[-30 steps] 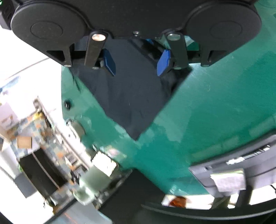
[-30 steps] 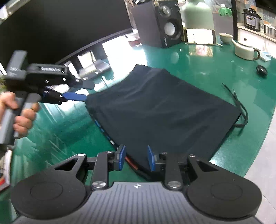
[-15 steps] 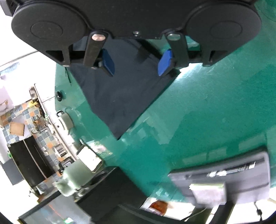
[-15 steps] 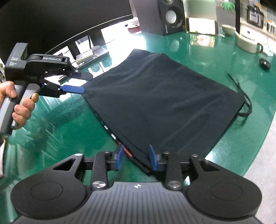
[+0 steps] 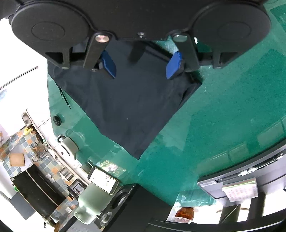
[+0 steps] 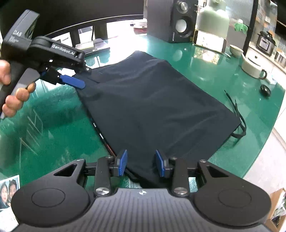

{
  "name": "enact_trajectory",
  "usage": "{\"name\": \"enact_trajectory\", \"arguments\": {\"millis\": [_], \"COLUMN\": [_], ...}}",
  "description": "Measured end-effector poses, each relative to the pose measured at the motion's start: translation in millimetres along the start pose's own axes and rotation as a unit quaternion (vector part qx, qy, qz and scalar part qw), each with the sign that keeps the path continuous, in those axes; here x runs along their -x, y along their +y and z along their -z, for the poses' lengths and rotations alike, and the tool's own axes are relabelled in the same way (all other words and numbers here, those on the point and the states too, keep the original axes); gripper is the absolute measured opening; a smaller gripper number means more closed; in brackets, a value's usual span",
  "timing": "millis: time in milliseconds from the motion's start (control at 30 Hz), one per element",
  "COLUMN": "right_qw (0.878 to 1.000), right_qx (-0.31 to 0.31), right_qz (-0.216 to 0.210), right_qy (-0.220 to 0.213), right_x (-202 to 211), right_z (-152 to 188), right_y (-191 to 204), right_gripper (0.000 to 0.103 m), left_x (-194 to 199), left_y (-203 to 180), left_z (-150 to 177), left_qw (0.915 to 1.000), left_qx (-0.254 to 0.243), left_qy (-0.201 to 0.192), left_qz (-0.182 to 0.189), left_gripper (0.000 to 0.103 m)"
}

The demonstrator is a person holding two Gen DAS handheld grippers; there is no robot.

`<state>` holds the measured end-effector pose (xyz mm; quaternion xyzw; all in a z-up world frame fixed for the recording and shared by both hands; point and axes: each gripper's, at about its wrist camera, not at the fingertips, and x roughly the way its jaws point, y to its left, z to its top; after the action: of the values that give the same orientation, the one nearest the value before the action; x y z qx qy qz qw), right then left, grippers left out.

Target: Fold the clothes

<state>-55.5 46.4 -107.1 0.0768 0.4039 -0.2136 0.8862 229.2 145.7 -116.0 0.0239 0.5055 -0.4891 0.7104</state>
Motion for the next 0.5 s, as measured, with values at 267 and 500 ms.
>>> {"name": "enact_trajectory", "arguments": {"millis": [267, 500], "right_qw": [0.999, 0.999], "right_qx": [-0.014, 0.044], "right_qz": [-0.029, -0.011], "right_qy": [-0.021, -0.019], "right_x": [19, 1], "right_z": [-13, -44], "right_y": [-20, -56], "right_gripper": [0.036, 0.035], "left_x": [21, 10], "left_y": [-26, -65], "left_z": [10, 39], "left_qw": [0.9997, 0.9981], "left_qx": [-0.005, 0.018], "left_qy": [-0.019, -0.018], "left_qz": [-0.016, -0.055], "left_gripper": [0.073, 0.073]}}
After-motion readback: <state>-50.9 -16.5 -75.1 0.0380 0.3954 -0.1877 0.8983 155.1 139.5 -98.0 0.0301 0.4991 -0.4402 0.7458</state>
